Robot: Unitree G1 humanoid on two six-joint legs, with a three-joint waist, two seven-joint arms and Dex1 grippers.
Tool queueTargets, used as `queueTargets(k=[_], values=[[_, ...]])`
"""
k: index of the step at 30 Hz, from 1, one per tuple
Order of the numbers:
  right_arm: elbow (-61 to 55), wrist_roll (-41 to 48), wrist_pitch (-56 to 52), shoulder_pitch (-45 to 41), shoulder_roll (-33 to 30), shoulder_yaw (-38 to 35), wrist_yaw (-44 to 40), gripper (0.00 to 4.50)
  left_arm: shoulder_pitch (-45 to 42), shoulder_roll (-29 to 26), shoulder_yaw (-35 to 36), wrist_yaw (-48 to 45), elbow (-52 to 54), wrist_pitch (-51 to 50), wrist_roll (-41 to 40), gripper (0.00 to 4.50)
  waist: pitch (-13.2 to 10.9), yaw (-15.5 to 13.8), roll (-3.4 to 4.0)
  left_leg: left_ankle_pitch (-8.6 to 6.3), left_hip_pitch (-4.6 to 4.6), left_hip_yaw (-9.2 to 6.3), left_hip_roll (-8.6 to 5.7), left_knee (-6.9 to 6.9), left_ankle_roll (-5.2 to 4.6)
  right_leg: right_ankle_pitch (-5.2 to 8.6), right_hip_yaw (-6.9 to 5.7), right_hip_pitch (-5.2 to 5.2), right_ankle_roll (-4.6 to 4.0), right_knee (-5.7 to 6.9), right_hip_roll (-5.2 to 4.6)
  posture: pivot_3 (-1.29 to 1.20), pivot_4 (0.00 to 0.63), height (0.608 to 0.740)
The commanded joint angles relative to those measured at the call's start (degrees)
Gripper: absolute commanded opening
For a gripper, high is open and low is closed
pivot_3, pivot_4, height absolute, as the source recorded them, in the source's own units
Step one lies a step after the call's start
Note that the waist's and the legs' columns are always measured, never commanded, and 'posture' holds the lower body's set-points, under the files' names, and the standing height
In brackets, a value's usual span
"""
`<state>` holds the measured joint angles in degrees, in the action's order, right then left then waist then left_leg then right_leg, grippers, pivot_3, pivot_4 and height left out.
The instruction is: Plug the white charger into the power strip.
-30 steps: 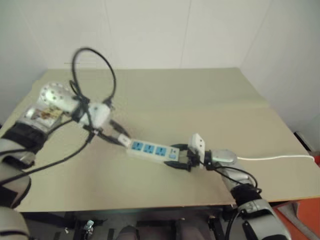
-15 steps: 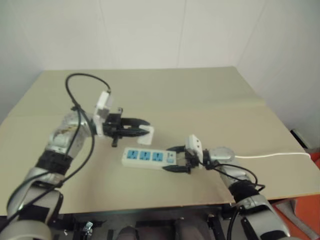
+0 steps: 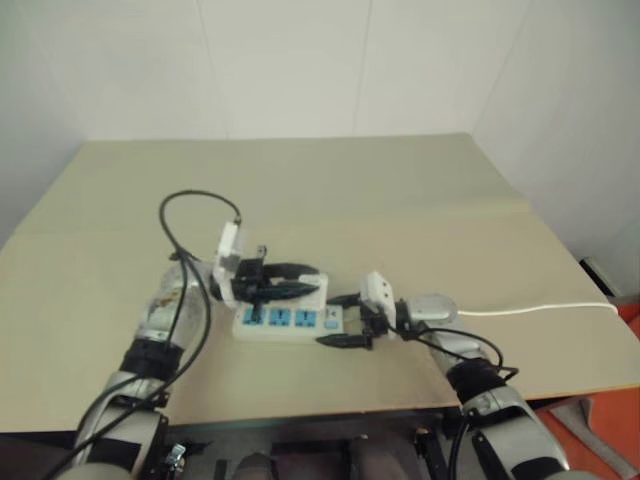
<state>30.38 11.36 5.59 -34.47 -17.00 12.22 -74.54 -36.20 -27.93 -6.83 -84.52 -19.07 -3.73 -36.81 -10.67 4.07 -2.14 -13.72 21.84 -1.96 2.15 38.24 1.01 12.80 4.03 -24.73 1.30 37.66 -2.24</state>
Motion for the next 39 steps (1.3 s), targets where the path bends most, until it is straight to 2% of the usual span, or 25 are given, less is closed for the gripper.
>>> queueTargets(k=[1,14,39], values=[[-1.56,-0.14,0.34,0.64,0.44,0.86,-0.67,3.42,-0.17,0.61,2.56,-1.51,0.09,1.25,0.71,0.99,0.00,0.02,0.00,0.00,0.00,0.00,0.00,0.00,0.00,0.00,0.00,0.00,0.00,0.00,0.00,0.00,0.150,0.740],[-1.76,-0.16,0.37,0.64,0.45,0.98,-0.57,3.42,0.02,1.46,3.64,-6.16,-6.30,6.23,6.91,0.99,0.00,0.04,0.00,0.00,0.01,-0.01,0.01,0.00,0.00,0.00,-0.01,0.00,0.00,-0.02,0.00,0.00,0.150,0.740],[-2.47,-0.54,0.18,1.43,0.45,1.33,0.03,3.42,0.45,4.63,4.45,-6.70,-9.71,8.01,9.93,0.99,0.00,0.01,0.00,0.00,0.01,-0.01,0.01,0.00,0.00,0.01,-0.01,0.00,0.01,-0.02,0.00,0.00,0.150,0.740]])
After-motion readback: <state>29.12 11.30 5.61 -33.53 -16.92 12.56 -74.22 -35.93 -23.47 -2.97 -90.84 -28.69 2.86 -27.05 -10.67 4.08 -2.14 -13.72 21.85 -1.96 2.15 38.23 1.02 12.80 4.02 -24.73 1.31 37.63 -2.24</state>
